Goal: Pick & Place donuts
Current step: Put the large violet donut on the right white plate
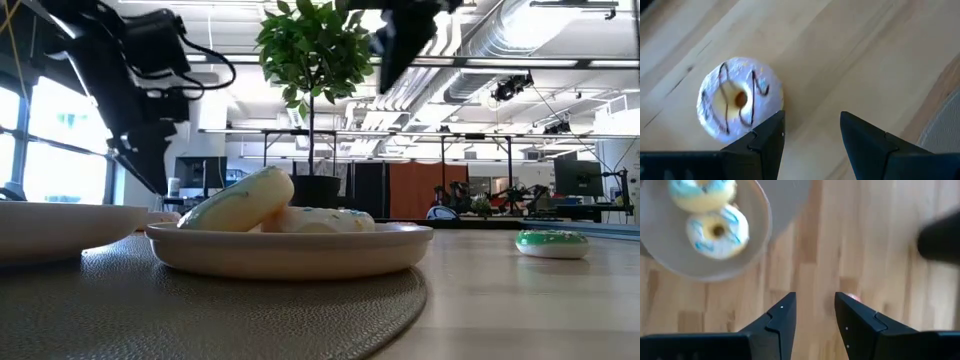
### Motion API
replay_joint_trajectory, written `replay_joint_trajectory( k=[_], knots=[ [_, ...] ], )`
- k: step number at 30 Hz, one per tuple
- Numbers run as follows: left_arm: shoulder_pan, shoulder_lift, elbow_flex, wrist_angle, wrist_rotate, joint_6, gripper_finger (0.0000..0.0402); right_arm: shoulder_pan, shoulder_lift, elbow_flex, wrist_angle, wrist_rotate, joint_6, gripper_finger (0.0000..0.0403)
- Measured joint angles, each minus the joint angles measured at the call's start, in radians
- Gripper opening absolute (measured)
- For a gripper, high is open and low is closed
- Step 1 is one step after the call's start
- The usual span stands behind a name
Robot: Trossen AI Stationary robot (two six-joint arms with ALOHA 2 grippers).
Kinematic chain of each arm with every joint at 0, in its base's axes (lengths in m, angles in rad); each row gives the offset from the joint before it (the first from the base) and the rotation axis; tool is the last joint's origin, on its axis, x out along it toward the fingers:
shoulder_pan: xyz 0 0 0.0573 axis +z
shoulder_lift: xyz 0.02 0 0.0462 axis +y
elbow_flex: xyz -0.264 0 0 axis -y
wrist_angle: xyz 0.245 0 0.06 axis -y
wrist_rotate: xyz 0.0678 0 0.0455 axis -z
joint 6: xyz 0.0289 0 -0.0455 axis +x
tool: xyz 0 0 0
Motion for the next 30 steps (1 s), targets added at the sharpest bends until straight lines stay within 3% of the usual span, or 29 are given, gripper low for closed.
replay_joint_trajectory(
  k=[3, 8, 10, 13, 19, 22, 25, 28, 30],
  knots=[
    [0.098, 0.014, -0.025, 0.072, 0.082, 0.069, 0.0185, -0.014, -0.109, -0.155, 0.078, 0.030, 0.050, 0.0131],
    [0.199, 0.038, -0.044, 0.056, 0.023, 0.078, 0.0185, -0.017, -0.282, -0.424, 0.288, 0.111, 0.120, 0.0130],
    [0.227, 0.038, -0.050, 0.049, 0.047, 0.089, 0.0185, -0.017, -0.342, -0.511, 0.380, 0.114, 0.130, 0.0130],
    [0.241, 0.037, -0.069, 0.094, 0.138, 0.099, 0.0185, -0.016, -0.413, -0.638, 0.544, 0.115, 0.157, 0.0129],
    [0.238, 0.045, -0.114, 0.159, 0.128, 0.116, 0.0182, -0.016, -0.516, -0.873, 0.924, 0.114, 0.146, 0.0129],
    [0.238, 0.051, -0.120, 0.155, 0.068, 0.124, 0.0150, -0.016, -0.547, -0.958, 1.053, 0.114, 0.088, 0.0129],
    [0.238, 0.051, -0.120, 0.165, 0.049, 0.130, 0.0083, -0.022, -0.581, -0.985, 1.084, 0.123, 0.043, 0.0129],
    [0.238, 0.049, -0.103, 0.202, 0.124, 0.147, 0.0017, -0.023, -0.607, -0.986, 1.090, 0.163, 0.057, 0.0129],
    [0.238, 0.048, -0.087, 0.254, 0.217, 0.175, 0.0017, -0.023, -0.625, -0.985, 1.113, 0.186, 0.066, 0.0129]
  ],
)
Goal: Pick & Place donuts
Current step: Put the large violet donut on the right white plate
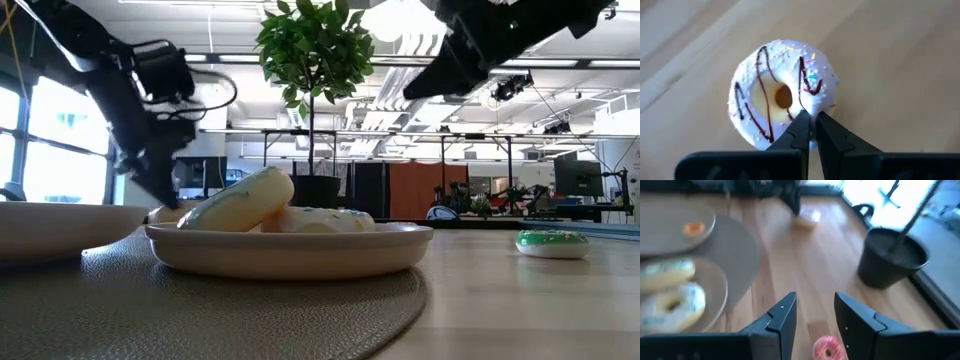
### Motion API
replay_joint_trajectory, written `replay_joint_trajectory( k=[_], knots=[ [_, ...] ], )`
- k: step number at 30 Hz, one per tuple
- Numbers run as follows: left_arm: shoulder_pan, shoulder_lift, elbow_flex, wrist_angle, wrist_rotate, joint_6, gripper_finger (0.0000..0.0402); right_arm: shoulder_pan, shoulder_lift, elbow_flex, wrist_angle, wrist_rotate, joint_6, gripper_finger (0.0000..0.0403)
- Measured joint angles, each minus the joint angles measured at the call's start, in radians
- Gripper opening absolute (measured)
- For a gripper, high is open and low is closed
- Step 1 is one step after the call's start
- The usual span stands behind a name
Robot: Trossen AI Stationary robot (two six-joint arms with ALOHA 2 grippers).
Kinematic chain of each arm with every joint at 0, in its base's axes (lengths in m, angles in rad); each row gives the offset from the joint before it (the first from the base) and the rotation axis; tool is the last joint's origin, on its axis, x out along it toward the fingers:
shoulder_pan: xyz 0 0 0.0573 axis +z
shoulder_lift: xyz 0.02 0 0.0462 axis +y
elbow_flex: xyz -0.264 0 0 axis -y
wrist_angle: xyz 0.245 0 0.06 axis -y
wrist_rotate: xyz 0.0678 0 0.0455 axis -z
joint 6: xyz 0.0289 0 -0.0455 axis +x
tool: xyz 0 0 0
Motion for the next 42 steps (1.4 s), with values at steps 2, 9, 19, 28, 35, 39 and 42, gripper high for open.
replay_joint_trajectory(
  k=[2, 9, 19, 28, 35, 39, 42],
  knots=[
    [0.000, -0.017, 0.016, 0.052, 0.126, 0.007, 0.0021, 0.000, -0.014, 0.001, 0.008, 0.002, 0.000, 0.0129],
    [-0.164, -0.028, 0.064, 0.429, 0.533, 0.024, 0.0007, 0.002, -0.023, 0.001, 0.012, -0.004, 0.001, 0.0129],
    [-0.591, 0.035, 0.183, 0.444, 0.147, 0.105, 0.0002, 0.002, -0.023, 0.001, 0.013, -0.004, 0.000, 0.0129],
    [-0.746, 0.282, 0.369, 0.310, -0.024, 0.116, 0.0001, 0.002, -0.023, 0.001, 0.014, -0.004, 0.000, 0.0129],
    [-0.897, 0.496, 0.551, 0.266, -0.171, 0.210, 0.0001, 0.003, -0.023, 0.001, 0.018, -0.012, 0.002, 0.0129],
    [-0.973, 0.588, 0.663, 0.165, -0.314, 0.168, 0.0001, 0.003, -0.023, 0.001, 0.021, -0.013, 0.025, 0.0129],
    [-1.007, 0.660, 0.717, 0.126, -0.391, 0.111, 0.0001, 0.003, -0.023, 0.001, 0.025, -0.042, 0.020, 0.0129]
  ],
)
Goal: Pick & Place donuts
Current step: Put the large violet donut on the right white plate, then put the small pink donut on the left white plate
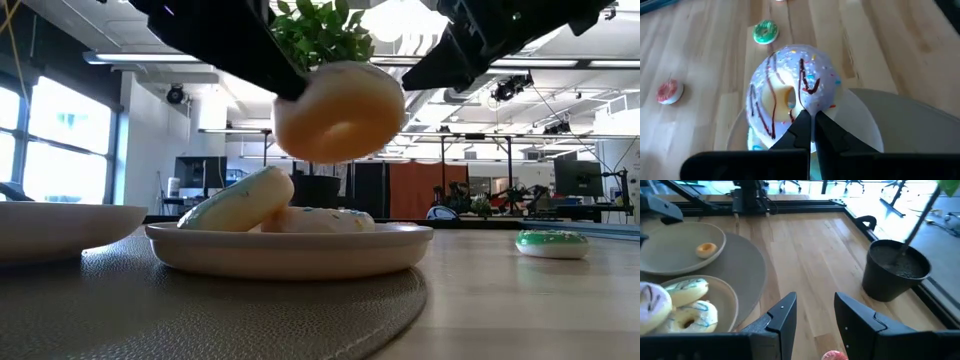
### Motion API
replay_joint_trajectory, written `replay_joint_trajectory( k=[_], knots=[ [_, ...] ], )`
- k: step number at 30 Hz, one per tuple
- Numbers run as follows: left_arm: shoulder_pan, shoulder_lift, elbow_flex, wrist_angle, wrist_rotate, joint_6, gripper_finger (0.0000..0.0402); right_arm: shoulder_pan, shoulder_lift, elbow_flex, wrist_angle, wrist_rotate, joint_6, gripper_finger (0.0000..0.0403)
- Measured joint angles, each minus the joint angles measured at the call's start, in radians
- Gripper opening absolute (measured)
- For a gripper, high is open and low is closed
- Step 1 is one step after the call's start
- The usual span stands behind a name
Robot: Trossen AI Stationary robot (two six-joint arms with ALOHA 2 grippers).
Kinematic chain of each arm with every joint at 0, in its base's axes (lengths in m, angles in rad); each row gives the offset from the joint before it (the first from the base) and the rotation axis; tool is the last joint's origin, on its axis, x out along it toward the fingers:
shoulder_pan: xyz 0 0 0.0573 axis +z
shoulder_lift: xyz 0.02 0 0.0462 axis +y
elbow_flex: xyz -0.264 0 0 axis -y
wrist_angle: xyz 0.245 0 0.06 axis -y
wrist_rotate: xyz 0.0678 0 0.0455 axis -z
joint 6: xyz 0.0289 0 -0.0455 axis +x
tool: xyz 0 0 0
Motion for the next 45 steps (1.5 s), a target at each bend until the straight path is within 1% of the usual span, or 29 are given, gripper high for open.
replay_joint_trajectory(
  k=[2, 7, 10, 12, 13, 17, 21, 23, 27, 30, 33, 37, 41, 45],
  knots=[
    [-0.011, 0.047, 0.028, -0.003, -0.035, -0.023, 0.0001, 0.002, 0.000, 0.000, 0.004, -0.028, 0.000, 0.0129],
    [-0.014, 0.151, 0.089, -0.009, -0.054, -0.049, 0.0001, 0.028, 0.000, 0.000, 0.004, -0.065, -0.009, 0.0129],
    [0.001, 0.195, 0.120, -0.062, -0.071, -0.055, 0.0003, 0.047, 0.000, 0.000, 0.026, -0.083, -0.079, 0.0129],
    [0.014, 0.214, 0.135, -0.119, -0.057, -0.073, 0.0014, 0.056, 0.000, -0.001, 0.051, -0.102, -0.115, 0.0129],
    [0.020, 0.214, 0.142, -0.153, -0.056, -0.079, 0.0021, 0.060, 0.000, -0.001, 0.066, -0.111, -0.130, 0.0129],
    [0.046, 0.208, 0.154, -0.192, -0.021, -0.091, 0.0059, 0.066, 0.000, -0.001, 0.120, -0.124, -0.160, 0.0129],
    [0.054, 0.210, 0.158, -0.210, -0.012, -0.089, 0.0093, 0.066, 0.000, -0.001, 0.120, -0.124, -0.157, 0.0129],
    [0.053, 0.210, 0.177, -0.242, -0.006, -0.092, 0.0106, 0.066, 0.000, -0.001, 0.119, -0.132, -0.148, 0.0129],
    [0.051, 0.210, 0.210, -0.277, 0.040, -0.131, 0.0125, 0.066, 0.000, -0.001, 0.119, -0.161, -0.125, 0.0129],
    [0.051, 0.210, 0.229, -0.296, 0.045, -0.138, 0.0138, 0.066, 0.000, -0.001, 0.119, -0.184, -0.124, 0.0129],
    [0.051, 0.210, 0.265, -0.341, 0.032, -0.133, 0.0151, 0.066, 0.000, -0.001, 0.120, -0.195, -0.122, 0.0129],
    [0.051, 0.210, 0.339, -0.433, -0.036, -0.114, 0.0164, 0.066, 0.000, -0.001, 0.120, -0.195, -0.124, 0.0129],
    [0.053, 0.210, 0.422, -0.532, -0.049, -0.128, 0.0166, 0.066, 0.000, -0.001, 0.120, -0.195, -0.124, 0.0129],
    [0.052, 0.210, 0.512, -0.645, -0.125, -0.176, 0.0166, 0.066, 0.000, -0.001, 0.119, -0.191, -0.121, 0.0129]
  ],
)
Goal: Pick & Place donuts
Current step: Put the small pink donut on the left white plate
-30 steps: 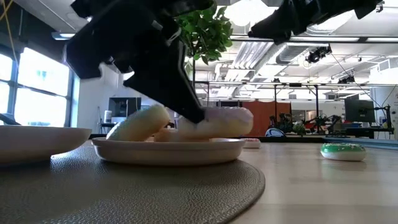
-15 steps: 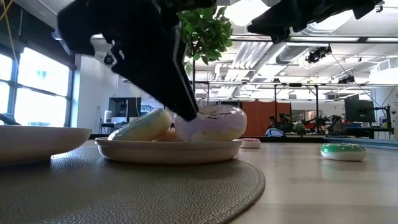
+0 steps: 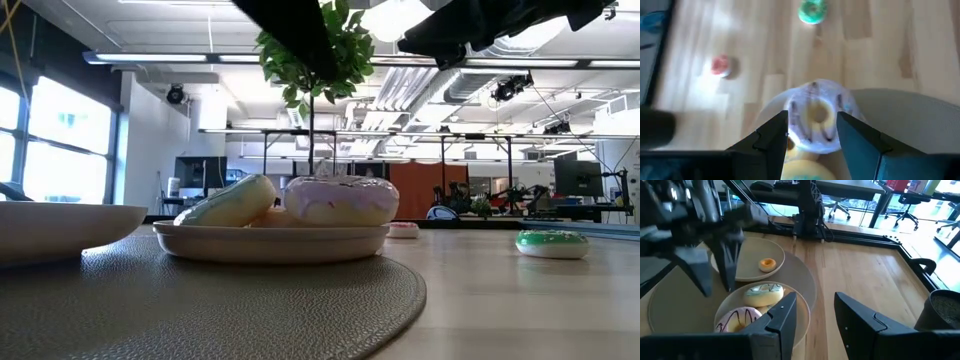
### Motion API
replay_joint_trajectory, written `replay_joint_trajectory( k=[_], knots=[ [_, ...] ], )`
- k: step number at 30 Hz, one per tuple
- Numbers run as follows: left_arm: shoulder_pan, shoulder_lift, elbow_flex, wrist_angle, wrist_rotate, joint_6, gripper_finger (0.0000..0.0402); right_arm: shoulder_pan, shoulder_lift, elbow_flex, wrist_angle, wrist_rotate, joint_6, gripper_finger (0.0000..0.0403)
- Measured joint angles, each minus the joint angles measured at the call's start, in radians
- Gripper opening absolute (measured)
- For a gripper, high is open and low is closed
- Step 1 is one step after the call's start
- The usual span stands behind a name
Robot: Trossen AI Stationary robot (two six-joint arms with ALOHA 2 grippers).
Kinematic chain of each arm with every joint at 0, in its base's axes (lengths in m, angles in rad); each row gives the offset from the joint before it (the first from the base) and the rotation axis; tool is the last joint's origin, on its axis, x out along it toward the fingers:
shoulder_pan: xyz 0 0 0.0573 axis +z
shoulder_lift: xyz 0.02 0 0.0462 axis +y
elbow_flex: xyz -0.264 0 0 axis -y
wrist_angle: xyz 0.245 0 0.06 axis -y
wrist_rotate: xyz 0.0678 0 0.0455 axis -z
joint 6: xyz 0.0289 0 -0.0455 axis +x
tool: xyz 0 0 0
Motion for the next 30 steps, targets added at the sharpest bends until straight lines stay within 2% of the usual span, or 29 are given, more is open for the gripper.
replay_joint_trajectory(
  k=[4, 6, 9, 12, 15, 18, 21, 25, 30],
  knots=[
    [0.000, -0.016, 0.092, -0.182, -0.018, -0.085, 0.0166, 0.000, 0.000, 0.001, -0.022, 0.019, 0.022, 0.0129],
    [0.007, -0.028, 0.144, -0.325, -0.069, -0.147, 0.0166, 0.000, 0.000, 0.001, -0.046, 0.035, 0.022, 0.0129],
    [0.009, -0.078, 0.191, -0.615, -0.108, -0.316, 0.0166, 0.000, 0.000, 0.002, -0.090, 0.089, 0.022, 0.0129],
    [0.037, -0.152, 0.183, -0.728, -0.125, -0.425, 0.0166, 0.000, 0.002, 0.002, -0.137, 0.171, 0.026, 0.0129],
    [0.063, -0.257, 0.123, -0.670, -0.093, -0.403, 0.0166, -0.002, 0.025, 0.002, -0.155, 0.243, 0.064, 0.0129],
    [0.085, -0.352, 0.069, -0.680, -0.093, -0.421, 0.0166, -0.021, 0.066, 0.002, -0.164, 0.278, 0.089, 0.0133],
    [0.110, -0.430, -0.001, -0.664, -0.115, -0.432, 0.0166, -0.058, 0.129, 0.002, -0.164, 0.281, 0.092, 0.0146],
    [0.134, -0.526, -0.129, -0.642, -0.083, -0.438, 0.0166, -0.123, 0.233, 0.002, -0.147, 0.280, 0.088, 0.0168],
    [0.168, -0.641, -0.344, -0.476, -0.022, -0.437, 0.0166, -0.204, 0.377, 0.002, -0.117, 0.249, 0.128, 0.0178]
  ],
)
